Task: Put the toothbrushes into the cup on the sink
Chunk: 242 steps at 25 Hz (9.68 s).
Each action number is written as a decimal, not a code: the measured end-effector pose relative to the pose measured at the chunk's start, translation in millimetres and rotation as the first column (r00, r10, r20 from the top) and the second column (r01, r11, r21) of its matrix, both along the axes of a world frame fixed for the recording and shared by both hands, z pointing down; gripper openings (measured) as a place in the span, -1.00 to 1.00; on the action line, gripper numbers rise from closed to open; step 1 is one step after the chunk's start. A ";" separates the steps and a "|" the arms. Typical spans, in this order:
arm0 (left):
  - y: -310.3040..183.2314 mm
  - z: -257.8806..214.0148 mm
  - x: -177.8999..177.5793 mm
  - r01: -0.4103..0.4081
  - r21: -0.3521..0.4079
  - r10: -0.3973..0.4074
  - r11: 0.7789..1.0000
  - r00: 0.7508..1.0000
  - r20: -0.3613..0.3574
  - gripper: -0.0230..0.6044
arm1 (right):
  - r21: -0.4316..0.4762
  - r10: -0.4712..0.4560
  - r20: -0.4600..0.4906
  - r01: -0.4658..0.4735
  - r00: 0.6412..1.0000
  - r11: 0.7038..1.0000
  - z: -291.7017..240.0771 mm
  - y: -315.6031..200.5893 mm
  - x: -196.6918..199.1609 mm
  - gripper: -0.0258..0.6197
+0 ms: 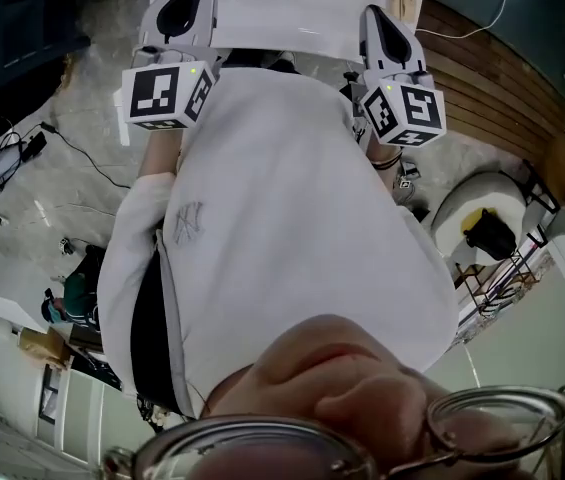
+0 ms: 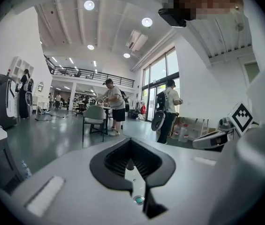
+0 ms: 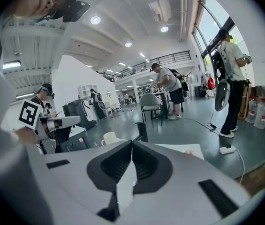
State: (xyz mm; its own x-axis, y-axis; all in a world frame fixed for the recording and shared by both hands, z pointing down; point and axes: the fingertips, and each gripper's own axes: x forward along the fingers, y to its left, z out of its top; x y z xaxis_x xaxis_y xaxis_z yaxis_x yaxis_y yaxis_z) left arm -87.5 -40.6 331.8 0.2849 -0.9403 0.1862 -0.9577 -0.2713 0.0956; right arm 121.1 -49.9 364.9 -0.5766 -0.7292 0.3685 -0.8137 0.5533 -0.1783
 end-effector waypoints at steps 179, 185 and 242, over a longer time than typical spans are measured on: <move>-32.7 43.8 -187.2 0.263 -0.155 -0.278 0.952 0.957 -0.079 -0.90 | 0.183 -0.344 0.124 0.319 0.931 0.930 90.3 -205.4 -349.9 -0.87; -35.7 41.8 -180.9 0.250 -0.146 -0.263 0.957 0.961 -0.082 -0.90 | 0.155 -0.379 0.043 0.369 0.924 0.917 102.7 -194.8 -352.4 -0.87; -24.5 -1.6 -70.6 -0.083 0.012 0.084 0.996 0.993 -0.081 -0.90 | 0.326 -0.001 0.179 -0.058 0.984 0.943 -77.3 -114.4 -90.1 -0.89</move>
State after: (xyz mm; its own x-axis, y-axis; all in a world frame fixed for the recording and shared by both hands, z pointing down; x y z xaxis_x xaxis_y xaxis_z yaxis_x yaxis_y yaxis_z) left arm -158.2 -65.1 330.2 0.3762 -0.9140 0.1515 -0.9209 -0.3510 0.1693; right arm 31.0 -164.3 287.6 -0.5871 -0.8095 0.0008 -0.8026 0.5820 -0.1306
